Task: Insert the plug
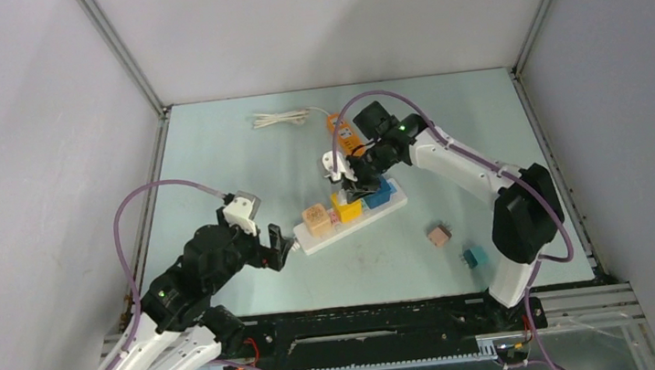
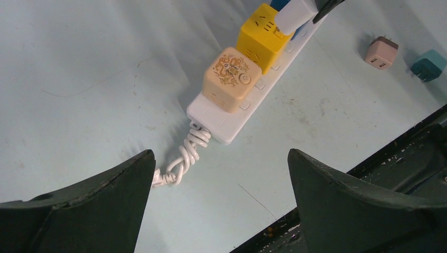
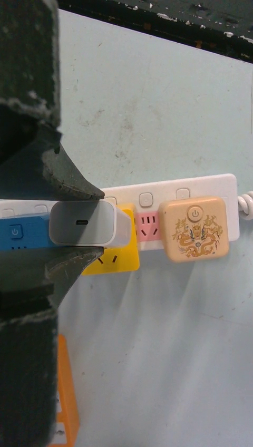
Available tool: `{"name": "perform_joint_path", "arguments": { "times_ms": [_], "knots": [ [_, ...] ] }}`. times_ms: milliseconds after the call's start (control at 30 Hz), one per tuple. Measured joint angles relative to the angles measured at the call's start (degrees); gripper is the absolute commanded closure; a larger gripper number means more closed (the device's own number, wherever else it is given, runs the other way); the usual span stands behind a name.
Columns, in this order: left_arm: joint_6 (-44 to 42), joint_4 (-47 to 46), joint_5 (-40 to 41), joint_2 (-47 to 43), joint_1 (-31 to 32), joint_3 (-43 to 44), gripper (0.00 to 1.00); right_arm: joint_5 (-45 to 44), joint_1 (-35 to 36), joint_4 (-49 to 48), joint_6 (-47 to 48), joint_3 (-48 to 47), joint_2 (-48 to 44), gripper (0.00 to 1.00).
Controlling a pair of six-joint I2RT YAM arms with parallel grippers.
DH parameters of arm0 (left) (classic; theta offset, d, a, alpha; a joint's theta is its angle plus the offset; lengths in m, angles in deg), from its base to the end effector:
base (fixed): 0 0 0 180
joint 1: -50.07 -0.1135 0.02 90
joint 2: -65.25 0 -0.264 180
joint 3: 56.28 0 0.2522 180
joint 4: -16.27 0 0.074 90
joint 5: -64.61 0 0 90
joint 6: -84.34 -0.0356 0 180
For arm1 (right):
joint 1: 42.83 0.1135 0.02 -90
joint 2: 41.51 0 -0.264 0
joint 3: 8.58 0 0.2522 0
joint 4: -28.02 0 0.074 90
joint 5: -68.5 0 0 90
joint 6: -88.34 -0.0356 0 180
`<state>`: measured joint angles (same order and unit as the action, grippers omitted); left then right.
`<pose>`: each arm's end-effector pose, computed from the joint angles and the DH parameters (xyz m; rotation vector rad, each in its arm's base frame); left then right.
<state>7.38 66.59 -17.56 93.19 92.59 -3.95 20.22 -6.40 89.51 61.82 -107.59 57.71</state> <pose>0.0878 -0.0740 0.2936 0.4366 2.0045 -0.4736 0.2773 0.2341 0.2846 -1.9871 1.3687 0.7482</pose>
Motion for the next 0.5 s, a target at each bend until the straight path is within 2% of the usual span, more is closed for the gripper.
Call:
{"name": "perform_joint_path", "arguments": {
  "times_ms": [500],
  "knots": [
    [0.6,0.0,1.6,-0.1,0.0,-0.4,0.02,-1.0,-0.8,4.2,3.0,-5.8,6.9,1.00]
  ]
}}
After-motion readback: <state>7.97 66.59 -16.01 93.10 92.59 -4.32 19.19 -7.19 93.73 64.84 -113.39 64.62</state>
